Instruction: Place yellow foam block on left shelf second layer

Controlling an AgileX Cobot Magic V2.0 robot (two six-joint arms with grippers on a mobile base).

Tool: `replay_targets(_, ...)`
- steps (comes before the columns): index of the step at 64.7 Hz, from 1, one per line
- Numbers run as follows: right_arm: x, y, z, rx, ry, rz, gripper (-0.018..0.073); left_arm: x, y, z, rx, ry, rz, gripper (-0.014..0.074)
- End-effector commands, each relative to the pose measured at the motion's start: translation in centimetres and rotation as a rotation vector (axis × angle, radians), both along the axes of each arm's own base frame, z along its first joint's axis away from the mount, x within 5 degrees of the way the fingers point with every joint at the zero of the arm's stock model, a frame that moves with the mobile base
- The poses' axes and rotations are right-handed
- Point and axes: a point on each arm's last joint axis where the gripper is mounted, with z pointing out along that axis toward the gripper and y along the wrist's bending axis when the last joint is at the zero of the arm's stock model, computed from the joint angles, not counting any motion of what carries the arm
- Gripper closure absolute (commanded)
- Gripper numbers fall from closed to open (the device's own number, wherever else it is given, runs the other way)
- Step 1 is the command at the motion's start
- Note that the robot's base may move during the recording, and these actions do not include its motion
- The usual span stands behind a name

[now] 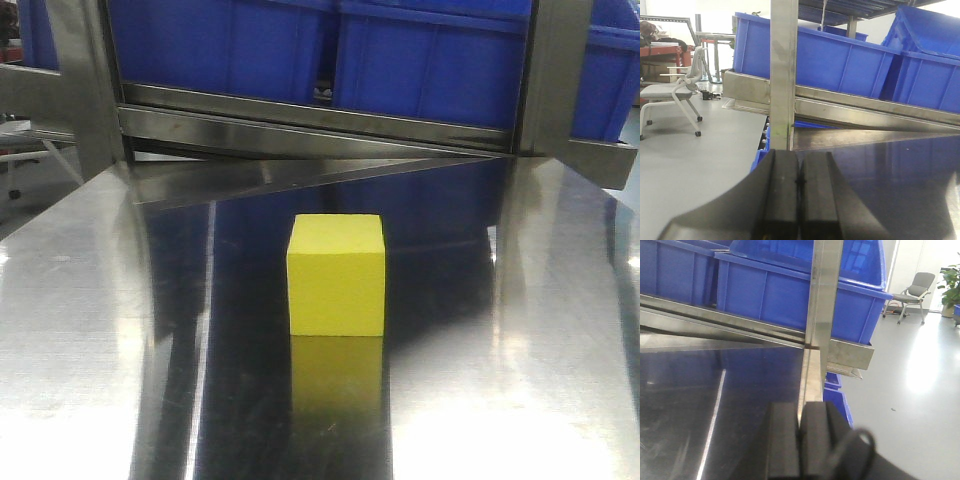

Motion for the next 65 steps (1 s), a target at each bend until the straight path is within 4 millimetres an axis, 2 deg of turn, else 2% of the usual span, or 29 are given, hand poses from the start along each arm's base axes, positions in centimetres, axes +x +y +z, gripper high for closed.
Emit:
replay_targets(1,-0.4,0.0,1.7,-0.009,-0.127,-0.001,0.0505,-0.1,-0.1,0.0,-0.012,-0.077,-0.008,0.046)
replay_targets(21,-0.5,0.0,2.3,-0.006,-0.157,-0.001,0.0505,-0.1,-0.1,0.0,-0.012,-0.077,-0.008,0.046)
replay_targets(42,-0.9,-0.1,5.2,-0.014,-0.08,-0.007,0.0505,-0.1,-0.1,0.0,-0.012,-0.077,-0.008,0.046)
replay_targets(52,0.1,-0.1,6.4,-0.087,0.036,-0.014,0.0505,-0.1,-0.1,0.0,-0.012,-0.077,-0.008,0.046)
replay_targets(65,2.8,0.0,8.3,-0.141,0.148,-0.005,0.0505,-0.1,-0.1,0.0,-0.012,-0.077,-0.008,0.046)
